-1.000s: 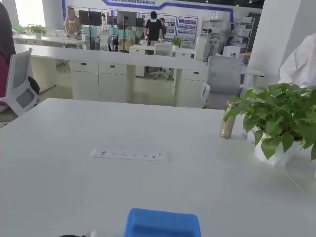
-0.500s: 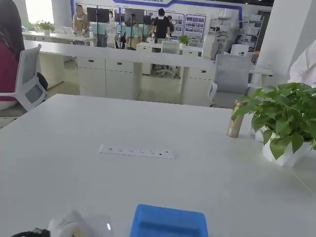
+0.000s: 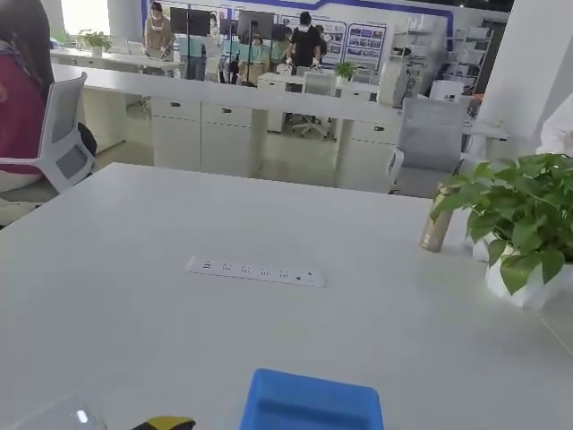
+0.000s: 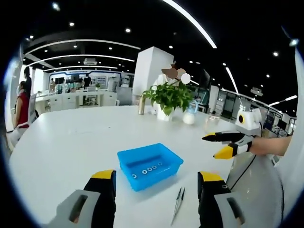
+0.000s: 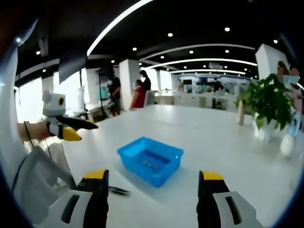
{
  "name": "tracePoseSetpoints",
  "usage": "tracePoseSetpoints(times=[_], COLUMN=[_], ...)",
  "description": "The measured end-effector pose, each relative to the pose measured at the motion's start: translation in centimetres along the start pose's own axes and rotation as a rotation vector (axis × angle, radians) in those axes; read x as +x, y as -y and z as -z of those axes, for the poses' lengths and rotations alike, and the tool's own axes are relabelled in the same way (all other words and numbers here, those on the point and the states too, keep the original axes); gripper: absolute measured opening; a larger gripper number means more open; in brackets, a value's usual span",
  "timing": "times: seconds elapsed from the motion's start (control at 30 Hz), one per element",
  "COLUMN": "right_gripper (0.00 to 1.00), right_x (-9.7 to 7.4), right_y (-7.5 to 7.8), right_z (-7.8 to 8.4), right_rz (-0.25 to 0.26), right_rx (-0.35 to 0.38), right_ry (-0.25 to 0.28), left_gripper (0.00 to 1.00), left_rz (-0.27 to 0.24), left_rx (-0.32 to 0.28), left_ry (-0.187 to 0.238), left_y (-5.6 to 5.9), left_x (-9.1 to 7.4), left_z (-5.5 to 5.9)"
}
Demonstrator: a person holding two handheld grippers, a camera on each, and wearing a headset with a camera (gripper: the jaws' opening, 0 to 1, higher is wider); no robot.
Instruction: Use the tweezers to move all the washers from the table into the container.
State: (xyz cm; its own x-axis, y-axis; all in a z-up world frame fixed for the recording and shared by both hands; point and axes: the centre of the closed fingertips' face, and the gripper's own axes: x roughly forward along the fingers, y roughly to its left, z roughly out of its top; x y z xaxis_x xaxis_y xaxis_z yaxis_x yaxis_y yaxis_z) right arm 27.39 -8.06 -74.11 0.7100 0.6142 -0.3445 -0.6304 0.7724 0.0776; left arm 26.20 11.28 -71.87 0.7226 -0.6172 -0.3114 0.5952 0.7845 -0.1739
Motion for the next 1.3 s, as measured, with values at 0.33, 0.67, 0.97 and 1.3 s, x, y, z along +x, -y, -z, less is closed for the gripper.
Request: tracePoseSetpoints(times=[0.33, 0.67, 0.97, 1.3], right_gripper=[0.98, 0.99, 0.99, 0.99], right_x=[0.5, 1.1, 0.5, 0.2], right_y=[0.1, 0.1, 1.3, 2.0], right_z=[-1.9, -1.8, -1.0, 0.1], right_rz=[0.019, 0.021, 0.079, 0.115], right_rx=[0.0, 0.018, 0.063, 0.098], right_ry=[0.097, 0.091, 0.08, 0.064], left_gripper=[0.97, 0.99, 0.99, 0.99], left_rz=[-0.118, -0.156, -0.166, -0.16], left_rx=[-0.029, -0.044, -0.035, -0.03], left_ry=[0.185, 0.17, 0.167, 0.155], left_y=[-1.2, -1.7, -2.0, -1.9], left_x=[-1.9, -2.0, -2.0, -2.0], left_z=[-2.5, -1.9, -1.9, -1.7])
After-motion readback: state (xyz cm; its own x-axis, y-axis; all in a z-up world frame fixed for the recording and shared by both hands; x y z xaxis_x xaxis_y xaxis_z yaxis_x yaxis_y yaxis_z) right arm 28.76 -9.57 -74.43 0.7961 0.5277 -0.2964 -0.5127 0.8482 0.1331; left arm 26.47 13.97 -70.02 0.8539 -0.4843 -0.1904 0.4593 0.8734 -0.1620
